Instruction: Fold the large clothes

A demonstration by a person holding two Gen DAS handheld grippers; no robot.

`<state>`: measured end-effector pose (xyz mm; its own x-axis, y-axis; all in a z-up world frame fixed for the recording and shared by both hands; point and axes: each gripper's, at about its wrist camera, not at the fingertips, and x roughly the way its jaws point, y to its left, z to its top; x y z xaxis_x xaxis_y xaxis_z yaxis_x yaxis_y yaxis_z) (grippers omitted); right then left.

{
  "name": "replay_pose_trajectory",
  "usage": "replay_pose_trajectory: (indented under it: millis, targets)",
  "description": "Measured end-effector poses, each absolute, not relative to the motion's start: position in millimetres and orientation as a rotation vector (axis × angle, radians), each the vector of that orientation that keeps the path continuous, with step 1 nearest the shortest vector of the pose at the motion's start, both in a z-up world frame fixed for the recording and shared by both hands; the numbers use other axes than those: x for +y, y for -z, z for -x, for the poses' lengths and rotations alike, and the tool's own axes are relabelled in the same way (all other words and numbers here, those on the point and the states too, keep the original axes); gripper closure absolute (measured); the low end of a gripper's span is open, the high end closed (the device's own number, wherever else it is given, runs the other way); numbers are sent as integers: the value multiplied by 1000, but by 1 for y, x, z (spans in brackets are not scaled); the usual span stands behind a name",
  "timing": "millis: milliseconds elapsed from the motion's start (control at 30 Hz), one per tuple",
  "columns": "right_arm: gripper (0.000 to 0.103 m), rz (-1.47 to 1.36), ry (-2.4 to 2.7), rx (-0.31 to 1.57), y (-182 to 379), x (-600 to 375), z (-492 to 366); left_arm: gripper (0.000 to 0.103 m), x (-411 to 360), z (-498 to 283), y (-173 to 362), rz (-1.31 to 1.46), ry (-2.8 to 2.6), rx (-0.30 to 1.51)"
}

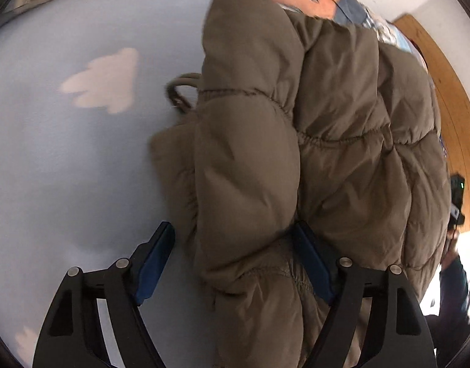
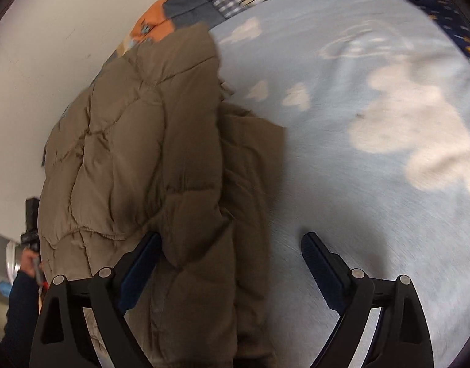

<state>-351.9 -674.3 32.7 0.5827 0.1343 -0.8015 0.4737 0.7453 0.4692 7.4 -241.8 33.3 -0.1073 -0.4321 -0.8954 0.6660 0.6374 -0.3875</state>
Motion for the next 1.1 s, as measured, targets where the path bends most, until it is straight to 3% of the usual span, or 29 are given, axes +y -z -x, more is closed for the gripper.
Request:
replay_pose_trajectory:
  millis: [200, 467, 600, 633, 733, 800, 833, 967, 1100]
  targets:
    - [5, -636, 59, 1050, -24, -674, 316, 24, -242, -21, -26, -196, 1037, 1450]
    - [0, -546, -8, 1047, -21, -675, 285, 7, -250, -34, -19, -174, 1088, 1473]
    - [1, -539, -41, 1016, -15, -678, 277, 5, -262, -38, -18, -184, 1127, 1469]
    - [5, -529, -53, 1009, -14, -677, 275, 5, -267, -40, -18, -192, 1135, 1471]
    - [38, -523, -115, 980, -17, -667, 274, 17, -273, -41, -26, -211, 1150, 1463]
    - [41, -487, -127, 985, -19, -662, 271, 37, -275, -40, -33, -201, 1183, 1458]
    - [41, -479, -126, 989, -18, -662, 270, 37, -276, -40, -34, -199, 1189, 1461]
    - [20, -486, -109, 1009, -7, -656, 254, 37, -276, -53, -25, -120, 1189, 1513]
    - [10, -492, -138, 1010, -2, -655, 231, 29, -273, -64, -9, -37, 1180, 1551]
